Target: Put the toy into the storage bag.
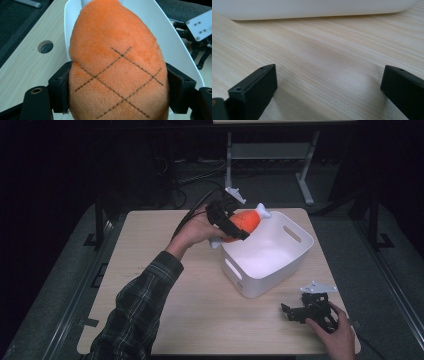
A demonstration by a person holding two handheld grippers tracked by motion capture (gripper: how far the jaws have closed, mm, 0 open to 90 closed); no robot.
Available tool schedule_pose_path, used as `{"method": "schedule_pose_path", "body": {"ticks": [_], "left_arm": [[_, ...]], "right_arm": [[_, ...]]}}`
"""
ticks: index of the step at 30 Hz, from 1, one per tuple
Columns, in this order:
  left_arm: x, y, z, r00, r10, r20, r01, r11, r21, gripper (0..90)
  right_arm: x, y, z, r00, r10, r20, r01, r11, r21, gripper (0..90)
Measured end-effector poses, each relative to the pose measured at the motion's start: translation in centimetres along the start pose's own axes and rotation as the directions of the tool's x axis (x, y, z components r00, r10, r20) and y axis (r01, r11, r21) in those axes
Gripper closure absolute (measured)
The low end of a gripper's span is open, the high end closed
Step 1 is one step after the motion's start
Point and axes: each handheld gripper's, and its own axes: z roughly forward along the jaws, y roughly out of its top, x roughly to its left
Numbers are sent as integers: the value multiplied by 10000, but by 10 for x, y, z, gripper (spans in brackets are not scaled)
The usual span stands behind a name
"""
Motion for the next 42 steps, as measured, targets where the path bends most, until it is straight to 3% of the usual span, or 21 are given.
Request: {"method": "schedule_pose_path", "body": {"ticks": [16, 20, 30, 42], "left_arm": [[5, 22, 34, 9999, 102, 24, -103, 9997, 207, 223], [7, 22, 45, 10000, -59, -14, 60, 9996, 277, 223], [11, 19, 68, 10000, 24, 43, -27, 9967, 809, 215], [12, 17, 75, 10000, 60, 42, -64, 9935, 1135, 163]], "right_arm": [[0, 0, 0, 10000, -6, -12, 6, 10000, 11, 2], [0, 0, 0, 10000, -8, -13, 8, 10000, 3, 2], [0, 0, 0, 10000, 0, -14, 0, 10000, 2, 2], [0, 0, 0, 10000, -4, -8, 4, 10000, 2, 2]]}}
